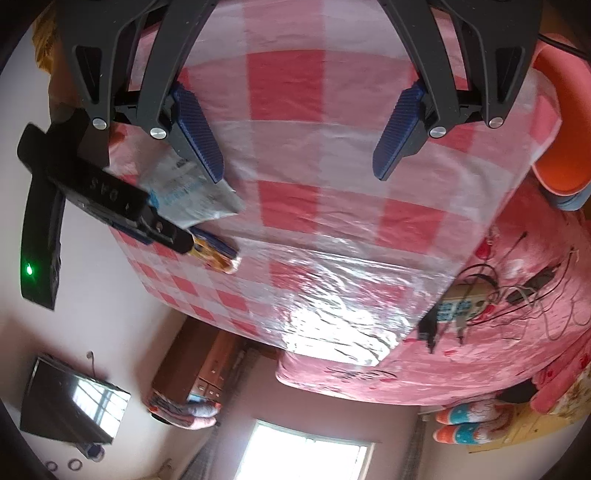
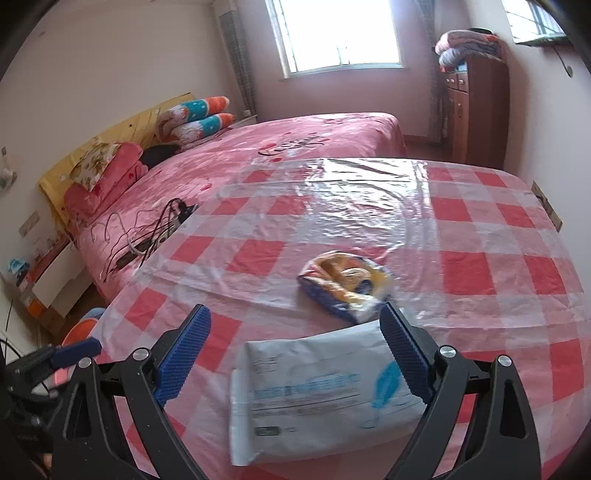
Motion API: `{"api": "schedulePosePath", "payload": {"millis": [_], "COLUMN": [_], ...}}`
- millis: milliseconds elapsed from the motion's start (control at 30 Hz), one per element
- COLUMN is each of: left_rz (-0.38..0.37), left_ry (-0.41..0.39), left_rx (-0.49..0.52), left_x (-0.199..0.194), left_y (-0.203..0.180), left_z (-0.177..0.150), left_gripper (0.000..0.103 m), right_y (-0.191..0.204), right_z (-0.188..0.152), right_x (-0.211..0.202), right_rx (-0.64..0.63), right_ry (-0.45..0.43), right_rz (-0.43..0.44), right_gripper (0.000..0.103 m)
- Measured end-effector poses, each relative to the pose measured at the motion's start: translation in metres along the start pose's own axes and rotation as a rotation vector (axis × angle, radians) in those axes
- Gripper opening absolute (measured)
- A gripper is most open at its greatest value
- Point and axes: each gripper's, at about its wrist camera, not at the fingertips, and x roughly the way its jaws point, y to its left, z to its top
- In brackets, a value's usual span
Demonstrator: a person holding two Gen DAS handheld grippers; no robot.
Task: Collect trash
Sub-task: 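Move both tools back over the wet-wipes pack and yellow snack bag, then grasp the white wet-wipes pack with the left tool and lift it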
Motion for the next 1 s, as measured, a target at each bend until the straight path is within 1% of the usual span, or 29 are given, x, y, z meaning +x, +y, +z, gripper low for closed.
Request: {"api": "schedulePosePath", "payload": {"millis": [133,433,567,867,1000], "left_rz": [-0.027,-0.091,-0.108,-0.147,-0.201], "left_ry": [0.023,0.085,0.11,0.179,0.197], "left_rx": [0.032,0.089,0.099,0.109,0.148], "left_x": [0.008,0.034,0.048,0.07,0.074], "left_y": [-0.019,-0.065,-0.082,-0.107,-0.126], "left_z": [-0.003,-0.005,-0.005,-0.014,-0.023], "left_gripper": [0.084,0.084,0.084,0.084,0.086], "right_y": [-0.024,-0.095,-0.119,-0.139,-0.146], "right_z": [0.004,0.012,0.013,0.014,0.014], "right_x": [-0.002,-0.01,-0.01,-0.011,-0.013], "right_rx": [0.053,0.213,0.279,0.322,0.338], "right_ry": [0.004,-0.003,0.001,-0.001,-0.008], "right_rz": [-0.011,-0.047,-0.035,-0.025,-0.022], "right_gripper": [0.092,0.092,0.092,0.092,0.092]}}
